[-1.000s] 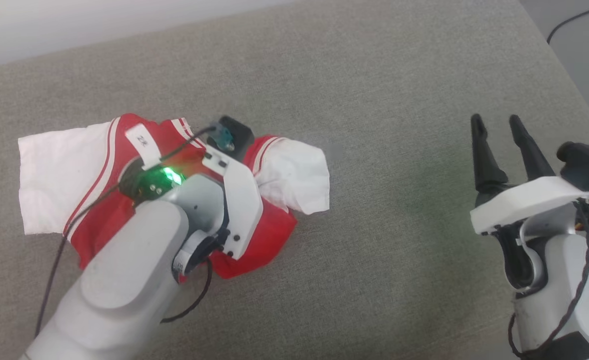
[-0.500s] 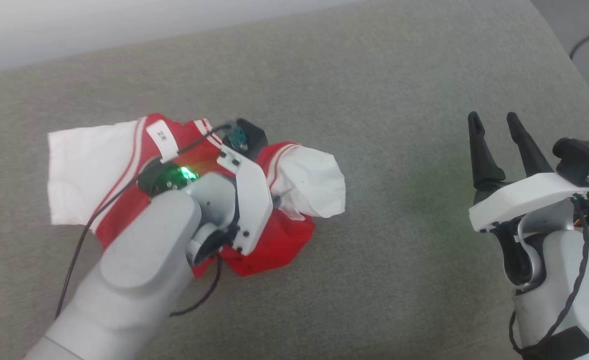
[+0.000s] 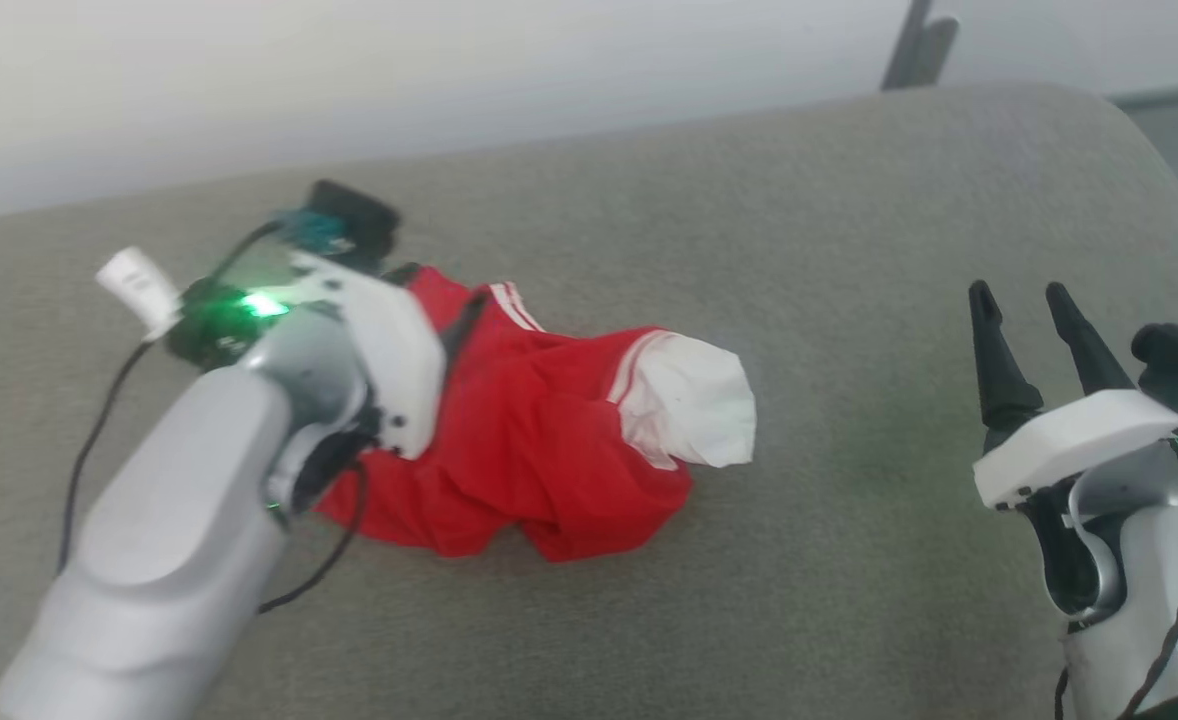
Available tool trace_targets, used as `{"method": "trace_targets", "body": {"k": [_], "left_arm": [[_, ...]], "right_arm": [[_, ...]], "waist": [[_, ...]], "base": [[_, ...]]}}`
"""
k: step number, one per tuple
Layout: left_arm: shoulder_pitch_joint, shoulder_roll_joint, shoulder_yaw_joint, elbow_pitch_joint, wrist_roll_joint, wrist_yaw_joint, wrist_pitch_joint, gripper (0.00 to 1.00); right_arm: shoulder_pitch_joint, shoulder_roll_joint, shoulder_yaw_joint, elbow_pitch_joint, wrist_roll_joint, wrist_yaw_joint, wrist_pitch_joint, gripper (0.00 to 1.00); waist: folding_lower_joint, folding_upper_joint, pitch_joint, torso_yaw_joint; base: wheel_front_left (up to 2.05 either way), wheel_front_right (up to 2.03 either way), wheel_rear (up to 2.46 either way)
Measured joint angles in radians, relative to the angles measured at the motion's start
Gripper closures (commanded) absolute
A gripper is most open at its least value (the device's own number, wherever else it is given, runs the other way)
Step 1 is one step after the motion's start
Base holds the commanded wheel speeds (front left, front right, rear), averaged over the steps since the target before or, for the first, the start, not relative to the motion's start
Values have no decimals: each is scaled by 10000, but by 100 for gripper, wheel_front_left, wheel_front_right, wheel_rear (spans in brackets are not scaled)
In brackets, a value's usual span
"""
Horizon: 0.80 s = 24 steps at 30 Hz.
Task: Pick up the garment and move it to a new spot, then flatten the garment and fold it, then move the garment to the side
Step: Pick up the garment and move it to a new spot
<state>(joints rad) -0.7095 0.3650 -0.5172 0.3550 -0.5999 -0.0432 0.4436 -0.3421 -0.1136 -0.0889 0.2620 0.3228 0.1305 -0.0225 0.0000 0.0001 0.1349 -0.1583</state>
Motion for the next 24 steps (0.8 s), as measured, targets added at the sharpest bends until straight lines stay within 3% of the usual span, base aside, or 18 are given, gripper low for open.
{"method": "trace_targets", "body": {"k": [12,24], "left_arm": [[2318,1321,2105,-1097,-435,1133,-2589,0],[4667,2144,3639,-1407,-769,1578,-4729,0]], "right_arm": [[655,-88,-384,-257,-61,0,288,0],[983,-88,-648,-397,-63,0,428,0]], "waist": [[0,0,-749,970],[0,0,-985,1602]], "base": [[0,0,0],[0,0,0]]}}
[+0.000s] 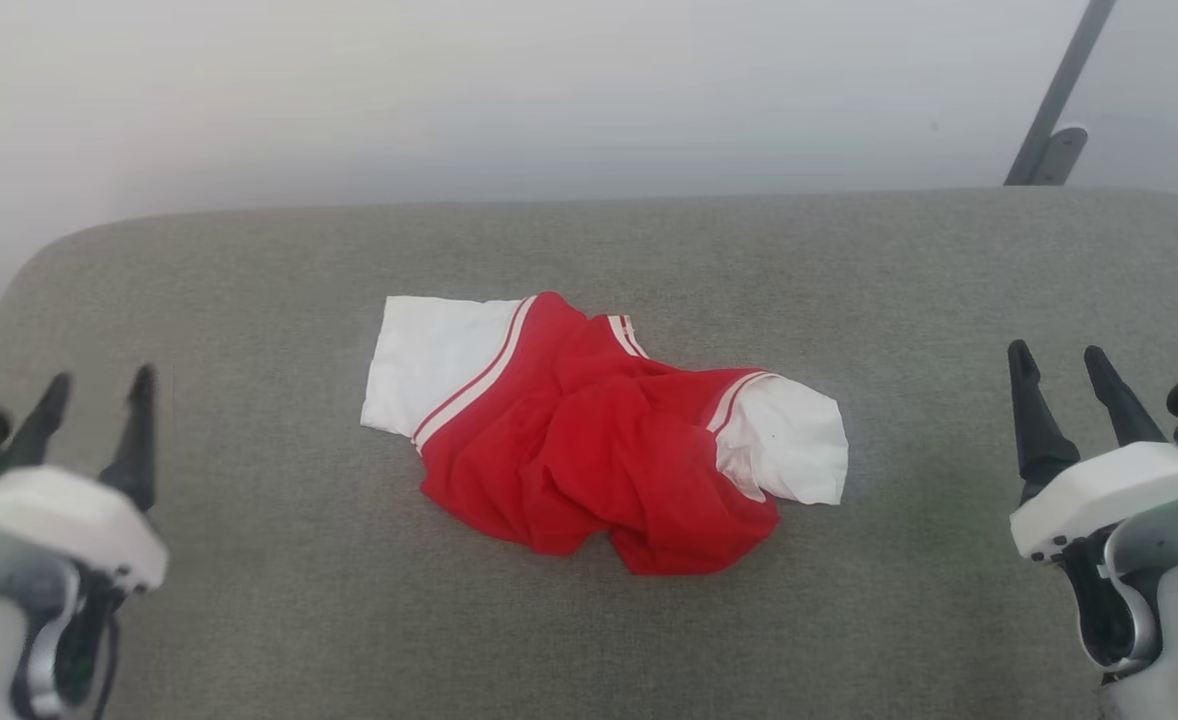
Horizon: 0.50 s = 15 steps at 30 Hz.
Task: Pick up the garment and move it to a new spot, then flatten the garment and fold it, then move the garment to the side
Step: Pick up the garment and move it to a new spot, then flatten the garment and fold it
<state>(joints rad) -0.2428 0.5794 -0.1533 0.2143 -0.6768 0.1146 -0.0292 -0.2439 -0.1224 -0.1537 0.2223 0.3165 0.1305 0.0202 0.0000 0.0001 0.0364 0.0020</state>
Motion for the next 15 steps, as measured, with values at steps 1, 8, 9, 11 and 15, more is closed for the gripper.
{"method": "trace_targets", "body": {"k": [1,8,9,11,15], "left_arm": [[165,56,71,6,0,0,-167,0],[1101,59,571,211,-190,-2,-1030,0],[1209,59,627,232,-221,-2,-1116,0],[1392,46,773,249,-387,-6,-1302,0],[1641,54,853,263,-470,-82,-1494,0]], "right_arm": [[17,-12,-21,4,6,0,0,0],[183,10,-73,40,65,0,-27,0],[231,31,-94,33,67,0,-29,0],[314,13,-121,50,84,0,-31,0],[350,-19,-150,44,100,0,-33,0]], "waist": [[0,0,-11,31],[0,0,-103,187],[0,0,-112,206],[0,0,-120,245],[0,0,-123,293]], "base": [[0,0,0],[0,0,0],[0,0,0],[0,0,0],[0,0,0]]}}
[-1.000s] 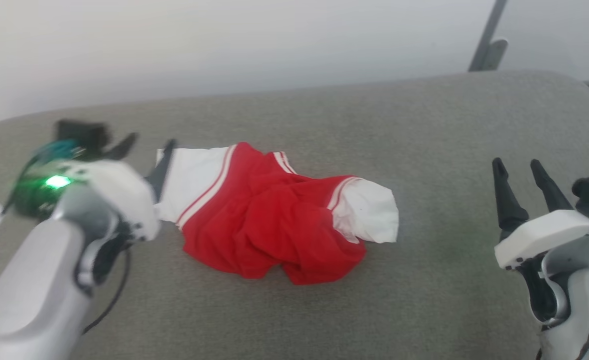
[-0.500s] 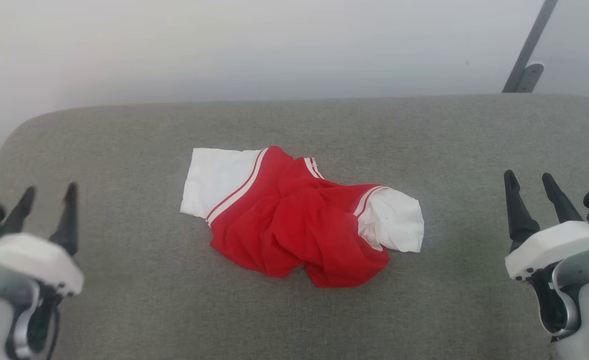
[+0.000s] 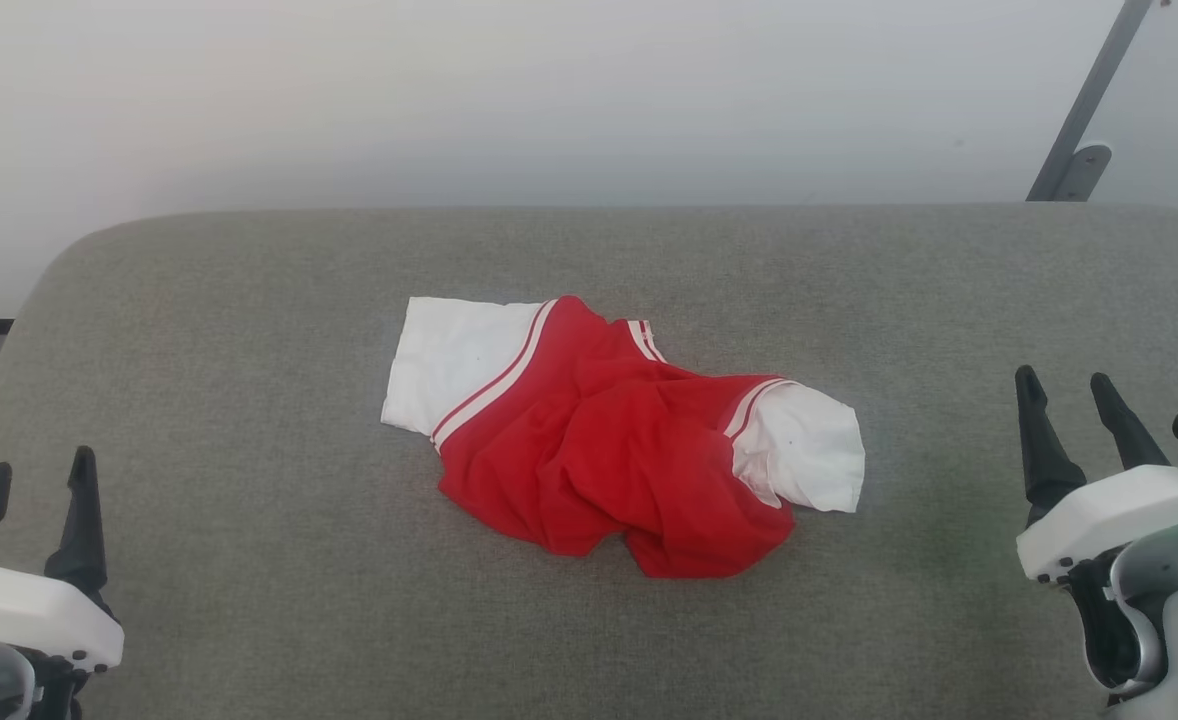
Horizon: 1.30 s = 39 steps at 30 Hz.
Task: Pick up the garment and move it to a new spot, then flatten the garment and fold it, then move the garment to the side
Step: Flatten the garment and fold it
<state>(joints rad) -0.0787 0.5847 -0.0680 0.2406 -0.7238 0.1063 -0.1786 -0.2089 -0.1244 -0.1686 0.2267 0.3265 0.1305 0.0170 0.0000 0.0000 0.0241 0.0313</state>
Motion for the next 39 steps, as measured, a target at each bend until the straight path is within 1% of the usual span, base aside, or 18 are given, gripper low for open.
{"method": "trace_targets", "body": {"k": [12,19,26,31,33,34,39], "left_arm": [[94,48,31,-209,-17,-38,-167,0],[69,58,-38,-433,-36,-10,-105,0],[-61,31,-173,-629,-36,8,-63,0],[-172,-29,-316,-782,-13,6,-4,0],[-259,-77,-387,-811,10,2,-6,0],[-289,-151,-495,-792,29,-19,-6,0],[-578,-351,-729,-614,54,-144,-132,0]], "right_arm": [[103,-6,148,-173,0,0,142,0],[132,-56,504,-234,0,0,288,0],[156,-146,968,-230,79,0,717,0],[128,-293,1227,-8,188,0,1616,0],[99,-286,1216,115,257,0,2186,0],[66,-272,1156,207,222,0,2874,0],[-96,-267,1005,228,50,0,4203,0]], "waist": [[0,0,56,114],[0,0,133,240],[0,0,266,444],[0,0,495,677],[0,0,626,778],[0,0,775,879],[0,0,1214,1150]], "base": [[0,0,0],[0,0,0],[0,0,0],[0,0,0],[0,0,0],[0,0,0],[0,0,0]]}}
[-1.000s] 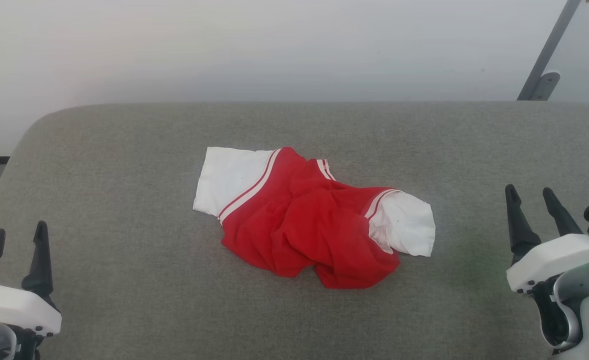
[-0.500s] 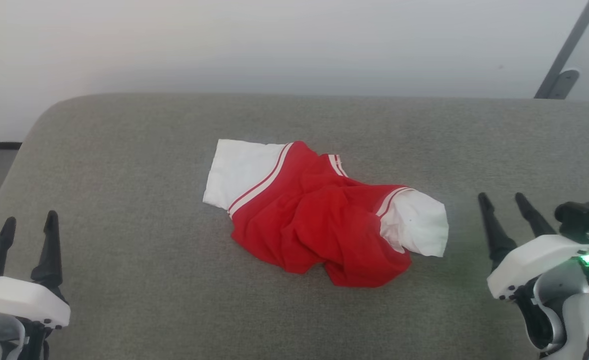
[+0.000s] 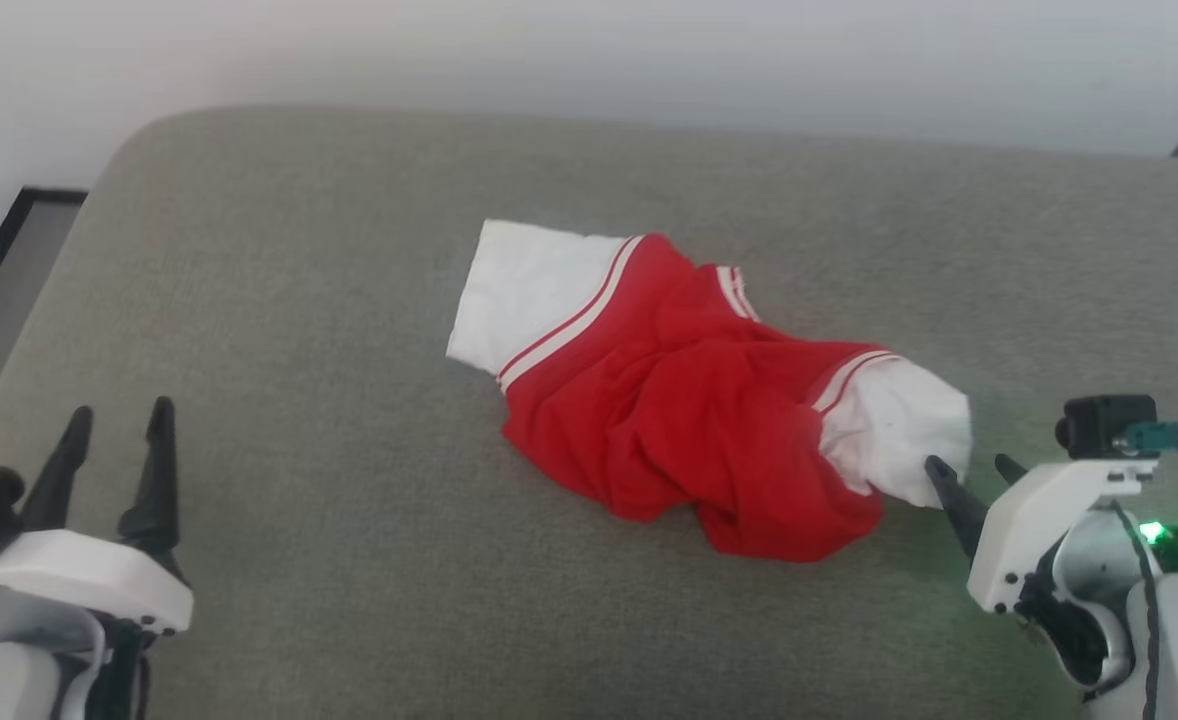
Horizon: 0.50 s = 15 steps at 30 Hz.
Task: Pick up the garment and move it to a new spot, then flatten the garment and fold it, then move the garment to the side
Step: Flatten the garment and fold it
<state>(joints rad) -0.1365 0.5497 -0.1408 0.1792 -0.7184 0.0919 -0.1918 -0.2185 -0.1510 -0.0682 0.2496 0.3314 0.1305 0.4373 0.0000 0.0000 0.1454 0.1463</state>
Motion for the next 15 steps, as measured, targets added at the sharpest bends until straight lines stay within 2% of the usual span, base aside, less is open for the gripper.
{"method": "trace_targets", "body": {"k": [7,8,9,10,15], "left_arm": [[-526,-301,-288,439,82,-199,-182,0],[-593,-345,-309,504,82,-249,-190,0],[-660,-399,-337,560,82,-280,-213,0],[-719,-439,-366,617,82,-311,-221,0],[-953,-510,-416,886,96,-435,-313,0]], "right_arm": [[-342,-2,-142,15,-334,0,1561,0],[-434,-6,-155,-6,-384,0,1745,16],[-483,-33,-121,-38,-472,0,1902,75],[-527,-54,-86,-104,-518,0,1988,100],[-675,-69,-79,-297,-453,0,2362,100]], "waist": [[0,0,584,394],[0,0,654,442],[0,0,712,486],[0,0,764,525],[0,0,911,603]], "base": [[0,0,0],[0,0,0],[0,0,0],[0,0,0],[0,0,0]]}}
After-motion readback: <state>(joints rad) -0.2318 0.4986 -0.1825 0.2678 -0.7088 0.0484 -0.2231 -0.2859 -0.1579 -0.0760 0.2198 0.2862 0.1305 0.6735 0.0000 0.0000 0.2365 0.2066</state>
